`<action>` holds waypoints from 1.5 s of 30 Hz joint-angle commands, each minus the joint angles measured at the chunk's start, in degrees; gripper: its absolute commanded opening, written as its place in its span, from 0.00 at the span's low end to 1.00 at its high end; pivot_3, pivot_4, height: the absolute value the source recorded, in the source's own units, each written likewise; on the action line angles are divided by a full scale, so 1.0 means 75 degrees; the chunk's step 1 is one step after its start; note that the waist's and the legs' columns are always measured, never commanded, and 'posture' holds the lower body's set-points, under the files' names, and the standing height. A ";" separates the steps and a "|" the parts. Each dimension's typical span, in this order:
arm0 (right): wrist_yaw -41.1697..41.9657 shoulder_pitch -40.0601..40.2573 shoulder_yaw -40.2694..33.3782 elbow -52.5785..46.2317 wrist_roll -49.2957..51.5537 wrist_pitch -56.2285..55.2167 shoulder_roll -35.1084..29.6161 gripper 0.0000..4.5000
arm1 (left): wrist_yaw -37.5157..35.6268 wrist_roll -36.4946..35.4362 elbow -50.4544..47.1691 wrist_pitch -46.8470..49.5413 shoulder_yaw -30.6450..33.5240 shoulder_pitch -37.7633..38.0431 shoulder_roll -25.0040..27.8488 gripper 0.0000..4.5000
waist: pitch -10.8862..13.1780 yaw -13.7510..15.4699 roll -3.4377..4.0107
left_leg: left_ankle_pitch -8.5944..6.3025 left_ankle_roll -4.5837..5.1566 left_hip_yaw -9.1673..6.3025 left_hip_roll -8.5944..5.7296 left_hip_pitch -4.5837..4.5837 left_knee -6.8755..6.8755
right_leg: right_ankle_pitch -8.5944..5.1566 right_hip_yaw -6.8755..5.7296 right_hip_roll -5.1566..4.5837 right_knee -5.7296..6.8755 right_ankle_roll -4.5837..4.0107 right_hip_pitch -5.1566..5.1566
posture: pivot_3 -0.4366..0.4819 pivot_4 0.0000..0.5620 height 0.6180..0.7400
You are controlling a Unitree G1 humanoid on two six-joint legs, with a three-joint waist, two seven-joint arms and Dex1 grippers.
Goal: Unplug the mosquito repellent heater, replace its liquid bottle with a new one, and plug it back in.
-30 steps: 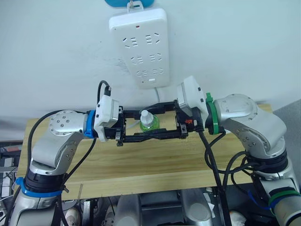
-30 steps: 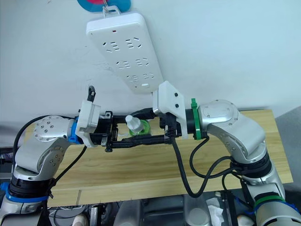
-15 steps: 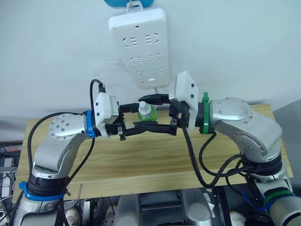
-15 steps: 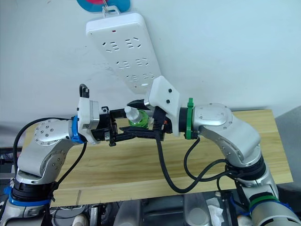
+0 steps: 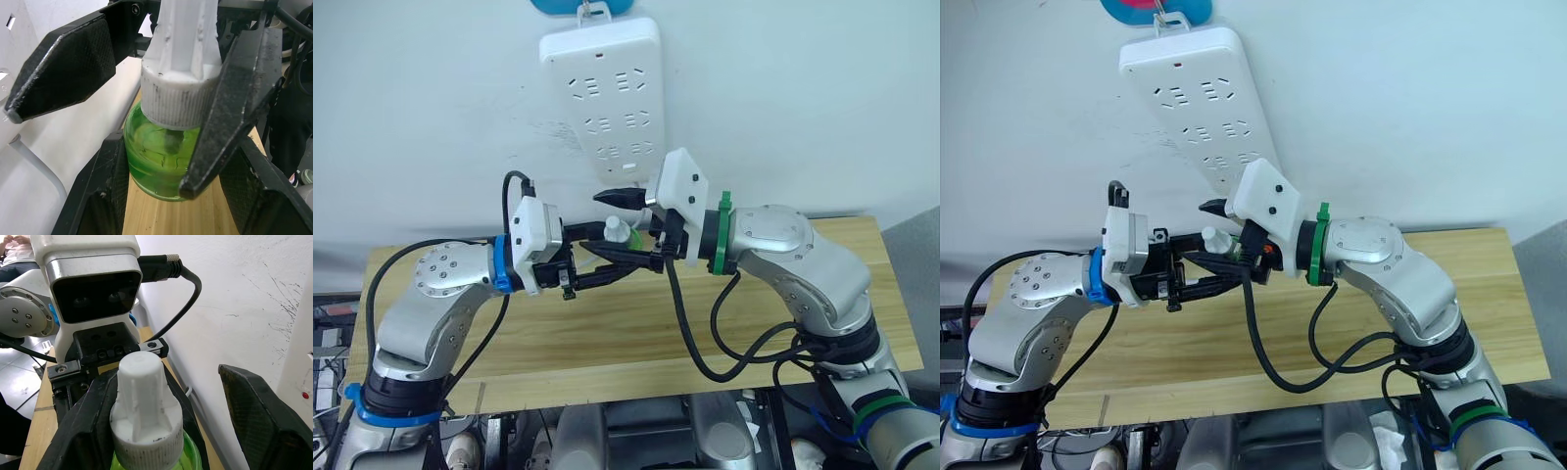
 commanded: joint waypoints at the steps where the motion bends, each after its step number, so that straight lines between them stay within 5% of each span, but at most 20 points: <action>1: -0.0076 0.0000 -0.0206 -0.0164 -0.0132 -0.0043 -0.0139 0.70 | -0.0126 -0.0248 -0.0351 -0.0089 0.0256 0.0076 0.0117 0.49 | 0.0000 -0.0002 0.0000 | 0.0000 0.0000 0.0000 0.0000 0.0000 -0.0001 | 0.0000 0.0000 0.0000 0.0000 0.0000 0.0000 | 0.29 0.70 1.00; 23: 0.0099 0.0319 -0.0799 -0.1018 0.0721 0.0476 -0.0758 0.70 | -0.0523 -0.0311 0.0132 -0.0153 0.0370 0.0000 0.0290 0.49 | 0.0000 -0.0016 0.0000 | 0.0000 0.0000 0.0002 0.0001 0.0000 -0.0001 | 0.0000 0.0000 0.0000 -0.0003 0.0000 0.0000 | 0.24 0.69 1.00; 45: 0.0164 -0.0111 -0.0268 -0.0342 0.0539 -0.0070 0.0051 0.70 | -0.0450 -0.0201 0.0028 -0.0138 0.0017 -0.0171 0.0042 0.49 | 0.0000 -0.0013 0.0000 | 0.0000 0.0000 0.0000 0.0000 0.0000 -0.0001 | 0.0000 -0.0001 0.0000 0.0002 0.0000 -0.0001 | 0.28 0.69 1.00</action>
